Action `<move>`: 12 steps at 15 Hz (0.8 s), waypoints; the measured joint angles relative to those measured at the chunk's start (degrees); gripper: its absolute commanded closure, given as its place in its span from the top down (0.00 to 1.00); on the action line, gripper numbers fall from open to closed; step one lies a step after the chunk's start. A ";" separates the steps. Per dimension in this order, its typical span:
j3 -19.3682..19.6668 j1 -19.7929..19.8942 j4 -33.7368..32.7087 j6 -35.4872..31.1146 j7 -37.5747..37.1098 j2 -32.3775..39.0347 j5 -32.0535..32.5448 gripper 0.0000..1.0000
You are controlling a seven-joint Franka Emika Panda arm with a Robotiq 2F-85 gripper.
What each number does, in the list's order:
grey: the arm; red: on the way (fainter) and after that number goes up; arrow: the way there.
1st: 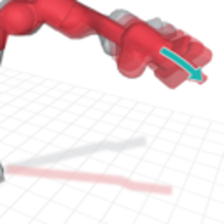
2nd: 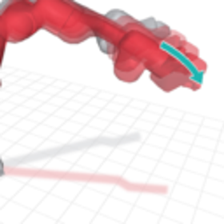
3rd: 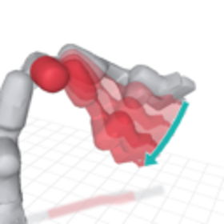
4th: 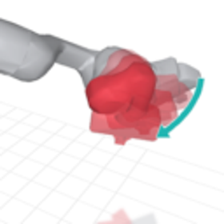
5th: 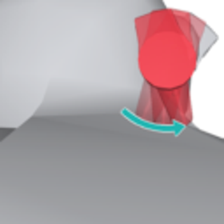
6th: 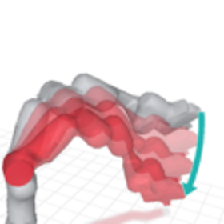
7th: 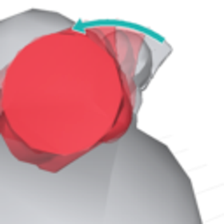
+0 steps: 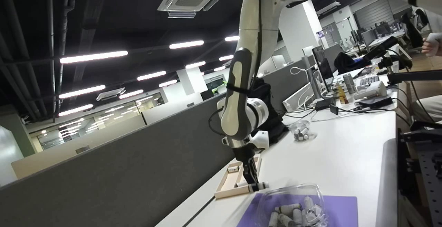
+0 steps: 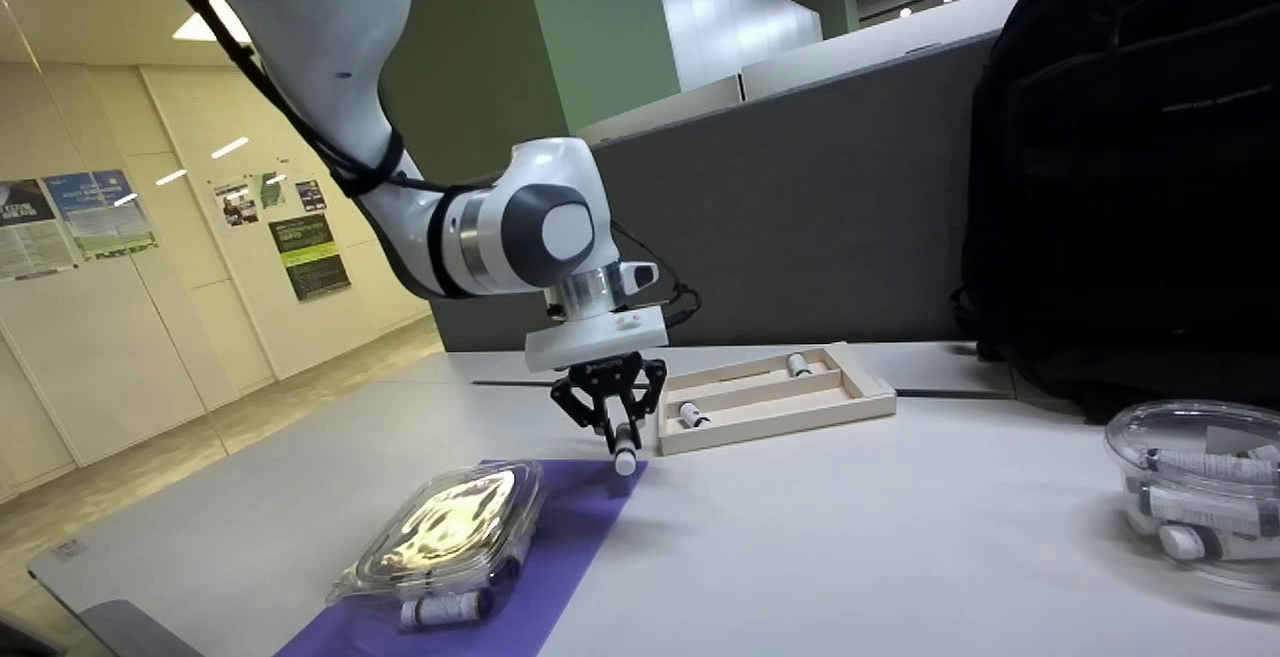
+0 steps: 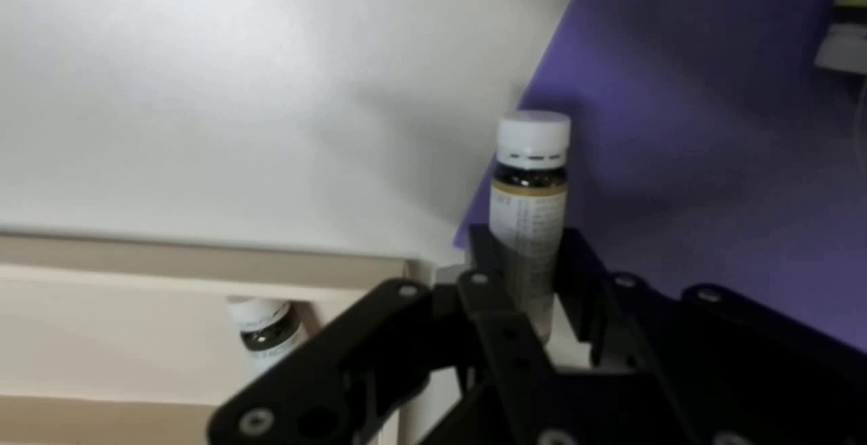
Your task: Put the thing on the blue mat on the tray
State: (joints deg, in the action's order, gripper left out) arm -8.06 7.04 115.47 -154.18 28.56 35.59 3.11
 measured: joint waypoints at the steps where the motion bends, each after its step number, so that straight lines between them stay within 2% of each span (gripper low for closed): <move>1: 0.00 0.29 -0.62 0.15 0.00 -0.50 -0.02 0.07; 7: 1.69 0.93 -8.41 3.81 -0.30 -0.50 -0.07 0.07; 12: 3.22 0.90 -17.68 8.58 -1.94 5.13 -0.39 0.07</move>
State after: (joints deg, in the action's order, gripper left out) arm -4.83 7.94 97.79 -145.61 26.63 40.71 2.72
